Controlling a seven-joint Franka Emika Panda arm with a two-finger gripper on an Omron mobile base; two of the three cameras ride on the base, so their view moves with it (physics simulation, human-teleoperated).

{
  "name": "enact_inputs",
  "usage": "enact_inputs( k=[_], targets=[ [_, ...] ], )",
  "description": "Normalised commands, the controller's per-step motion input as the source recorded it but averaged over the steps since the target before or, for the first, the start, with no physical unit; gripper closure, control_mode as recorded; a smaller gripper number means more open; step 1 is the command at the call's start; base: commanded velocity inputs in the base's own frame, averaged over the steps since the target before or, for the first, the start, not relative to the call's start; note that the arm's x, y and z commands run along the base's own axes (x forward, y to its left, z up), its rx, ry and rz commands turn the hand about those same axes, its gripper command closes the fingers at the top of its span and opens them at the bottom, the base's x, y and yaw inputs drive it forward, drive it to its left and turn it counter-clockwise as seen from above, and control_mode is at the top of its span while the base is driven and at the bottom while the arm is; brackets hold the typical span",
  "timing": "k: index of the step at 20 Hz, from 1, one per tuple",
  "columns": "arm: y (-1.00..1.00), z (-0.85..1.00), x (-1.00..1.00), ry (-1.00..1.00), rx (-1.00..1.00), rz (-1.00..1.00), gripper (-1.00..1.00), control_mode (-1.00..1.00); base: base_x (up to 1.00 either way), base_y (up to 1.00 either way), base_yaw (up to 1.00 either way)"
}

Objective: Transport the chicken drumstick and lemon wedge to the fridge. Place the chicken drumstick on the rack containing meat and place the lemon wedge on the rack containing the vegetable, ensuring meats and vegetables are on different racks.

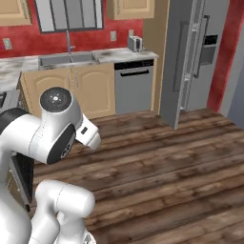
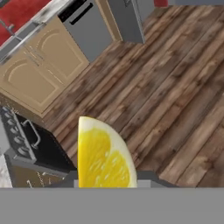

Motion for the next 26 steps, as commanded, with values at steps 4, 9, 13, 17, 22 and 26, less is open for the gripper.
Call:
enact_inputs(
  k=[4, 9, 13, 17, 22, 26],
  targets=[
    [0.0, 0.0, 0.0, 0.0, 0.0, 0.0, 1.0, 1.0, 0.86, -0.99, 0.42],
    [0.0, 0.0, 0.0, 0.0, 0.0, 0.0, 1.0, 1.0, 0.8, -0.98, 0.46],
    [0.0, 0.0, 0.0, 0.0, 0.0, 0.0, 1.0, 1.0, 0.71, -1.0, 0.46],
    [0.0, 0.0, 0.0, 0.0, 0.0, 0.0, 1.0, 1.0, 0.65, -1.0, 0.47],
    [0.0, 0.0, 0.0, 0.0, 0.0, 0.0, 1.0, 1.0, 0.54, -1.0, 0.42],
    [0.0, 0.0, 0.0, 0.0, 0.0, 0.0, 1.0, 1.0, 0.52, -1.0, 0.42]
  ],
)
